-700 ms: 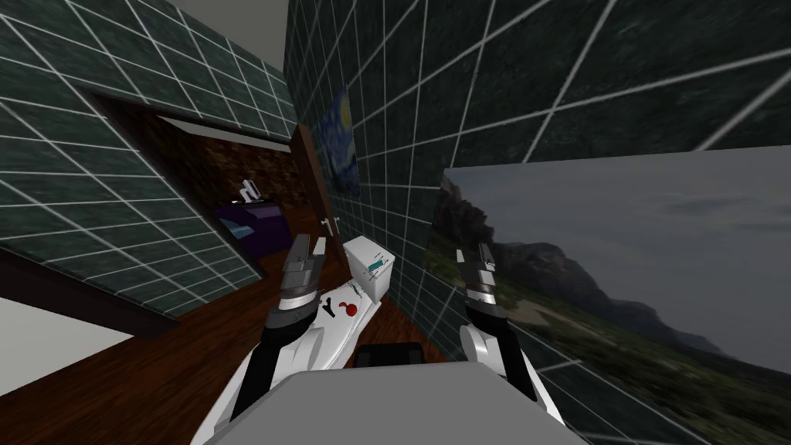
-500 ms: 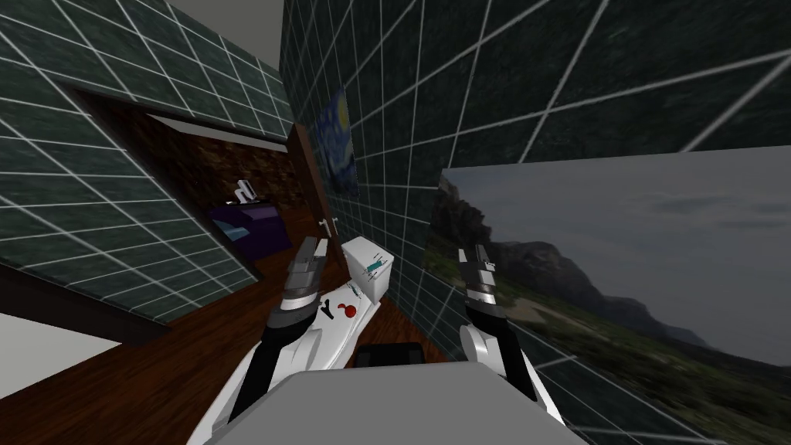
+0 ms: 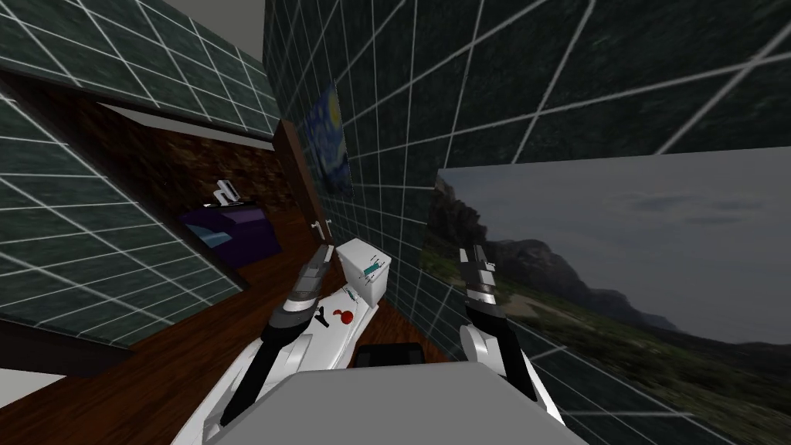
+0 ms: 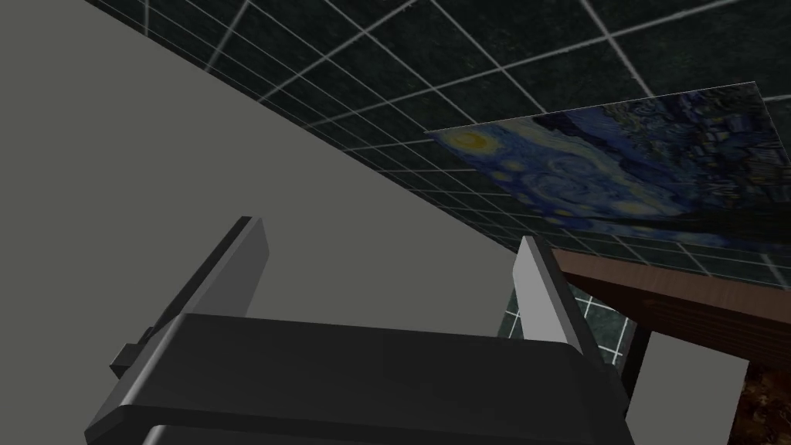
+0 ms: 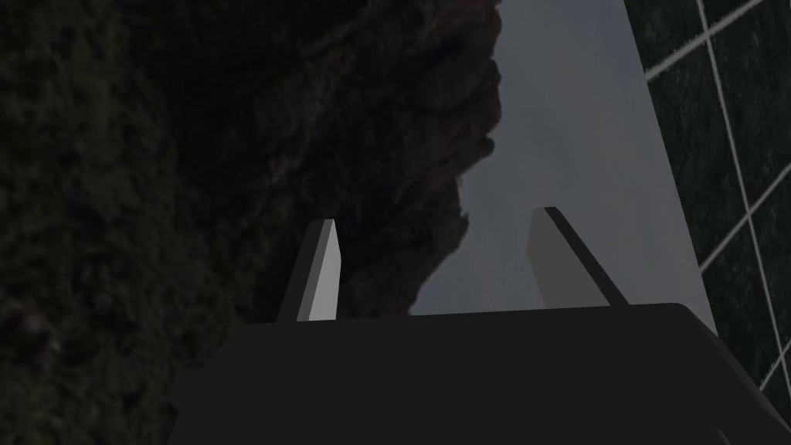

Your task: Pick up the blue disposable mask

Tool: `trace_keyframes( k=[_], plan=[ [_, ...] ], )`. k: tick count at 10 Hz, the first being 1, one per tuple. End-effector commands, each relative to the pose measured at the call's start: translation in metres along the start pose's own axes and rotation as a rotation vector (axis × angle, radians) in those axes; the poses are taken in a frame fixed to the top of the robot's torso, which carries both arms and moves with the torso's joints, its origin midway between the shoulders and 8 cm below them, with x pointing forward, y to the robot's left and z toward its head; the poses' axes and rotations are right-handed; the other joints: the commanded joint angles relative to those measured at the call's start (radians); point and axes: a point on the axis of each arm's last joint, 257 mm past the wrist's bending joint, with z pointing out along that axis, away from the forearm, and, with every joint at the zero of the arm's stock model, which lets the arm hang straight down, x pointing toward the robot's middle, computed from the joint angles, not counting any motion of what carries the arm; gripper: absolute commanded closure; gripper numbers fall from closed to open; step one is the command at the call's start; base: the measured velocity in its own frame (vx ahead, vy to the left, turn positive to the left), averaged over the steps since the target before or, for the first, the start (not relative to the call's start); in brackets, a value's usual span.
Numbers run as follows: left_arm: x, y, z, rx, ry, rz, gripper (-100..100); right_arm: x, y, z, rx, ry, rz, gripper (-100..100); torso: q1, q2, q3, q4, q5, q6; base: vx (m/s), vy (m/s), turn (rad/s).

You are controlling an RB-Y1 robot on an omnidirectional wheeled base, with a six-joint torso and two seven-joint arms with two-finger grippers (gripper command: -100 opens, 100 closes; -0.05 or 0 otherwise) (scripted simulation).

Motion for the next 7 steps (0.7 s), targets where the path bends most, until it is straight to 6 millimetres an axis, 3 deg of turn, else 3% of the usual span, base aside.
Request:
trace_keyframes(
  k=[1,7],
  plan=[
    [0.006,0.013,-0.009,-0.013,0.07,0.023,-100,0.0,0.0,0.0,0.0,0.0,0.0,0,0.0,0.0,0.0,0.0,0.0,0.0,0.052,0.032,-0.137],
    [0.018,0.056,-0.037,-0.063,0.273,0.09,-100,0.0,0.0,0.0,0.0,0.0,0.0,0,-0.001,0.0,0.0,0.0,0.0,0.0,0.036,0.017,-0.106]
  ],
)
